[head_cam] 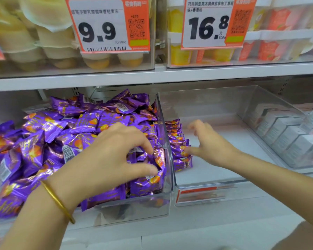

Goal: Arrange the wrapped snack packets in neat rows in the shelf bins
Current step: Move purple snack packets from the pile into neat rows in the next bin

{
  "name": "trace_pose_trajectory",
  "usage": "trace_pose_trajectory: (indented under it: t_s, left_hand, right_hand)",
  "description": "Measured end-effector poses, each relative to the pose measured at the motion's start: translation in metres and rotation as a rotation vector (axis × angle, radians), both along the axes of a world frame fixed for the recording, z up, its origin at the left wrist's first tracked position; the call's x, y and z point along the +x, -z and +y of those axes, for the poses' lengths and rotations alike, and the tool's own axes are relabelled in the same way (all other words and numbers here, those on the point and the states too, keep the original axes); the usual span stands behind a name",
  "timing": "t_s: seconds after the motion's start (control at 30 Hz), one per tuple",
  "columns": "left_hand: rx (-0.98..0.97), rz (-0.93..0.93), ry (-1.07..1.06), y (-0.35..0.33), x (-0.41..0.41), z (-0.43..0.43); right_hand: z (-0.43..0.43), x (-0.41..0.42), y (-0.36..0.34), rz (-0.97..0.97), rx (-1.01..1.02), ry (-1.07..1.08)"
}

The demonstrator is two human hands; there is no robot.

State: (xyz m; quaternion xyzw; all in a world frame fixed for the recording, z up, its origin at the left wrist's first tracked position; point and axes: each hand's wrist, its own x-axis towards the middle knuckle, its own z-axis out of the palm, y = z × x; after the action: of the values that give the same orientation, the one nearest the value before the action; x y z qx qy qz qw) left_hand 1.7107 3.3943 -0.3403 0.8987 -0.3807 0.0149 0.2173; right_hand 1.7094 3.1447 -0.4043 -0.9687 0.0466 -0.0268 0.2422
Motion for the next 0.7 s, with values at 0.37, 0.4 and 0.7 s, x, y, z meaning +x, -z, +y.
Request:
trace_pose_trajectory:
  t_s: [0.37,0.4,0.7]
  left_hand:
    - [0.386,-0.167,-0.048,0.009,-0.017,-0.004]
    - [0.359,-0.17,-0.048,0.01,-0.017,-0.004]
    - [0.02,-0.002,-0.038,0.01,-0.015,-0.001]
  right_hand:
    - [0.077,-0.017,-0.06,-0.135,-0.524,-0.318]
    - [0.081,-0.016,-0.061,-0.162,-0.53,-0.305]
    - [0.063,-0.016,-0.071,-0.658,0.027,-0.124]
